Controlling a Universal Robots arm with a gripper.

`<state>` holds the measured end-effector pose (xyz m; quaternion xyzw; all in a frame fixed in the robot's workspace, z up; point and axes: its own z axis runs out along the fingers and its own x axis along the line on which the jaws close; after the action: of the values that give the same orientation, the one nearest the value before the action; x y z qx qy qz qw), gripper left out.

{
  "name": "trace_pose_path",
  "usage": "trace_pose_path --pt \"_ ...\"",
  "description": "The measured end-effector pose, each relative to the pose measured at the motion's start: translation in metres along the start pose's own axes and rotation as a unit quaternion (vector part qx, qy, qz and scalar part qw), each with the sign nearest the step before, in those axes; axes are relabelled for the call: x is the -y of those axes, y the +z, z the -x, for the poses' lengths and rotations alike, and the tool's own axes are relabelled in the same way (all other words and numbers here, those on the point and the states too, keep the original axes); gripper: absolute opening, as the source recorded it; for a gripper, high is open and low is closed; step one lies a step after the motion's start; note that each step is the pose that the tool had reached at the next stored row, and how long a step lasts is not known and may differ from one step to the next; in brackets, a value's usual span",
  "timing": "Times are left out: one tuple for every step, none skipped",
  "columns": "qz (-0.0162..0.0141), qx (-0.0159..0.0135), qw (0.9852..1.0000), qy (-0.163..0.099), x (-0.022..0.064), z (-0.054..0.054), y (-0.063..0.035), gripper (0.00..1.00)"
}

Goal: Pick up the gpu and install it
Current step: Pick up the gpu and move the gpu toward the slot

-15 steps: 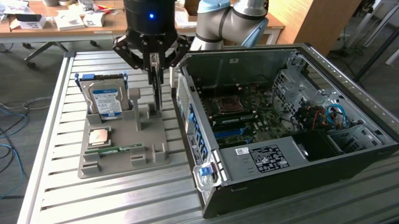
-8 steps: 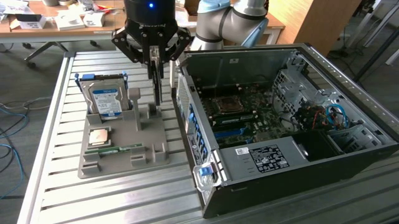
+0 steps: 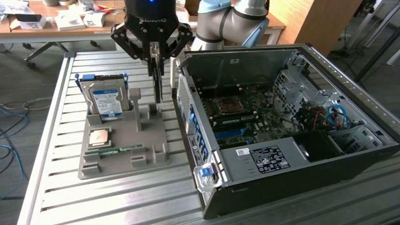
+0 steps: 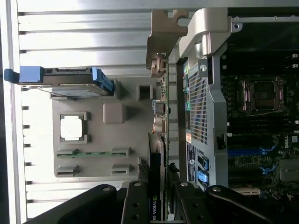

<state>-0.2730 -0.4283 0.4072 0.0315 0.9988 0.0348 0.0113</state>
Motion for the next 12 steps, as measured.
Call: trace_pose_path --pt "0.0 -0.0001 1.0 0.0 0.0 0.0 0.0 0.27" --pt "0.0 -0.0001 1.0 0.0 0.0 0.0 -0.0001 0.27" --pt "-0.0001 -0.0001 1.0 0.0 0.0 0.001 -0.0001 0.27" --pt "-0.0001 -0.0001 1.0 0.0 -0.0001 0.001 -0.0001 0.27" --pt "-0.0001 -0.0001 1.0 0.0 -0.0001 0.002 -0.0001 0.27" --pt "-0.0001 -0.0001 1.0 0.0 -0.0002 0.003 0.0 0.27" --pt "0.0 -0.0001 1.0 0.0 -0.0003 0.005 -0.0001 0.27" --pt "-0.0001 -0.0001 1.0 0.0 -0.0004 0.006 -0.0003 0.27" --pt "0.0 -0.0001 1.0 0.0 -0.0006 0.008 -0.0005 0.27" --pt "-0.0001 -0.0001 1.0 0.0 -0.0007 0.01 -0.0008 0.27" --pt "0.0 -0.0001 1.0 0.0 -0.0009 0.012 -0.0011 0.27" --pt "0.0 -0.0001 1.0 0.0 -0.001 0.014 -0.0013 0.27"
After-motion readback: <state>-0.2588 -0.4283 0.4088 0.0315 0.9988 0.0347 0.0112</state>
